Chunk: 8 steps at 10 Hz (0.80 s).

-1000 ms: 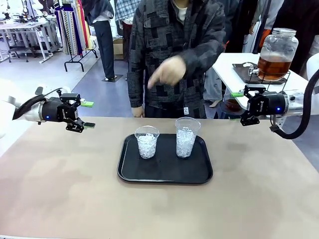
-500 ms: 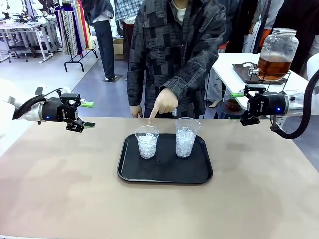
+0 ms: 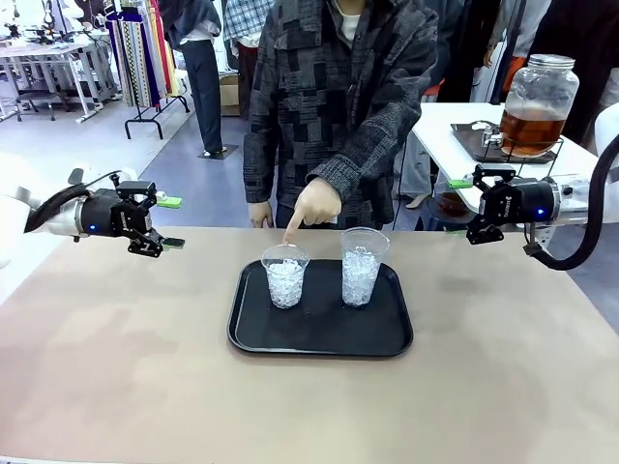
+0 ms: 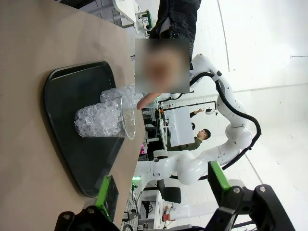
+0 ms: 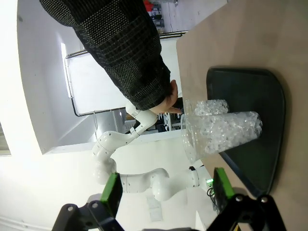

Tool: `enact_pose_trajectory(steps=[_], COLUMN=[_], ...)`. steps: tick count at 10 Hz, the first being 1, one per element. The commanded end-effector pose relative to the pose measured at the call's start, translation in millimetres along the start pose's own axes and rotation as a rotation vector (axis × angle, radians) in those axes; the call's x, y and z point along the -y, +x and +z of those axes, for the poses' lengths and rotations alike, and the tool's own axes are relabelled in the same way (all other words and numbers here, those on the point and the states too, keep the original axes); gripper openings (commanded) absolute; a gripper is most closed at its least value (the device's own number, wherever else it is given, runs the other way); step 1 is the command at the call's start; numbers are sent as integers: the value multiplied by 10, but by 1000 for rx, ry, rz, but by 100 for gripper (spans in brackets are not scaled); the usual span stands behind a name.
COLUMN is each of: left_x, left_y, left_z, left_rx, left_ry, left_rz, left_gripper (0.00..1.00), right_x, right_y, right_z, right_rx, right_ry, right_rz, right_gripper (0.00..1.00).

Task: Pour the drink into the iced cup.
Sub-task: Pick up the iced cup indicated by the human and present it to them.

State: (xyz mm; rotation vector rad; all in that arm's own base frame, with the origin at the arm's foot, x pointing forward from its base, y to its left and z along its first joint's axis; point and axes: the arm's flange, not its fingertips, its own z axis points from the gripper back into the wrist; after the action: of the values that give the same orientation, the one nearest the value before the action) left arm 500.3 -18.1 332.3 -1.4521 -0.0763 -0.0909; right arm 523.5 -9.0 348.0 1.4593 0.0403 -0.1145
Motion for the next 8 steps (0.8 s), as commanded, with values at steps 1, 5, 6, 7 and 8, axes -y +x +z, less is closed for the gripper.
enact_pose_trajectory(steps=[1,5,6,7,8], left_x=[0,-63,-78,-85,-71], left_y=[0,-64,-118,-159,-177], left_z=[0,-18,-58,-85,-102], left_rx=[0,26,42,45,18], left_ry=[0,46,64,81,75], left_rz=[0,-561,-658,-740,-787], left_gripper=[100,100,100,100,100], right_x=[-15,-15,-15,-15,-15], right_y=[7,7,7,7,7], right_z=[3,3,3,3,3], right_rx=[2,2,2,2,2], right_ry=[2,2,2,2,2], right_rz=[2,2,2,2,2], right_gripper=[100,100,100,100,100])
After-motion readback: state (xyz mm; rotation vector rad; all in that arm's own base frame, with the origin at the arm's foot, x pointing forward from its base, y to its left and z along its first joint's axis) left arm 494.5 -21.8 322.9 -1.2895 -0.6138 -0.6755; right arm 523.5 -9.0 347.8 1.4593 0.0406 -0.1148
